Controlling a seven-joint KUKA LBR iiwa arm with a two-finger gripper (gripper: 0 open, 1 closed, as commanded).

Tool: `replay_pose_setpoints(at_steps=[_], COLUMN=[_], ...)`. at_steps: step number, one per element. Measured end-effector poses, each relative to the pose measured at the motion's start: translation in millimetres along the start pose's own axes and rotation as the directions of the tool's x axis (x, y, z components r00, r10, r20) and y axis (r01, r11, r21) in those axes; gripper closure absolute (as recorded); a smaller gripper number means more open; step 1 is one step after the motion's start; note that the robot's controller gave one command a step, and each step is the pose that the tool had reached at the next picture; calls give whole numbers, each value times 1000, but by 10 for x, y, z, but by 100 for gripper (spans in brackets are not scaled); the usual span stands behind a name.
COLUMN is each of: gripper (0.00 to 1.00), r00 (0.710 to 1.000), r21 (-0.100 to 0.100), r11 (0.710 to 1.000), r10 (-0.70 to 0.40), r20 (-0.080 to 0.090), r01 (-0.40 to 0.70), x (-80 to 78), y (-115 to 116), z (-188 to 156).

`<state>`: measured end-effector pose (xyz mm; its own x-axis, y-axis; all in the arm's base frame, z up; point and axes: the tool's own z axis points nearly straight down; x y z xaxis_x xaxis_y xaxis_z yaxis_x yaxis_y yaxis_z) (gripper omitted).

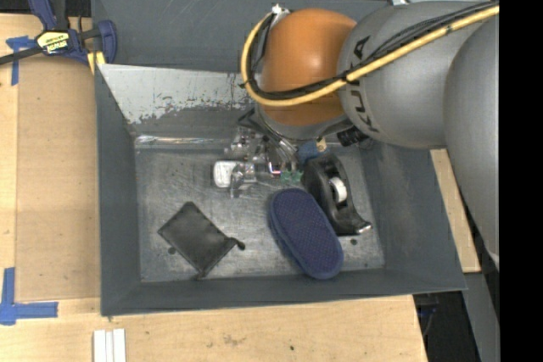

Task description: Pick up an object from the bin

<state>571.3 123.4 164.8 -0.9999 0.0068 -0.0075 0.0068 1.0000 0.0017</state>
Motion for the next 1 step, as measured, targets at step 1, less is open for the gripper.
replay_pose_setpoints(at_steps=[1], gripper=[100], r00=[1000], r21=[0], r11=[1000], r10=[-1], r20=[0], r01=[1], x=[-22], y=[1], z=[-349])
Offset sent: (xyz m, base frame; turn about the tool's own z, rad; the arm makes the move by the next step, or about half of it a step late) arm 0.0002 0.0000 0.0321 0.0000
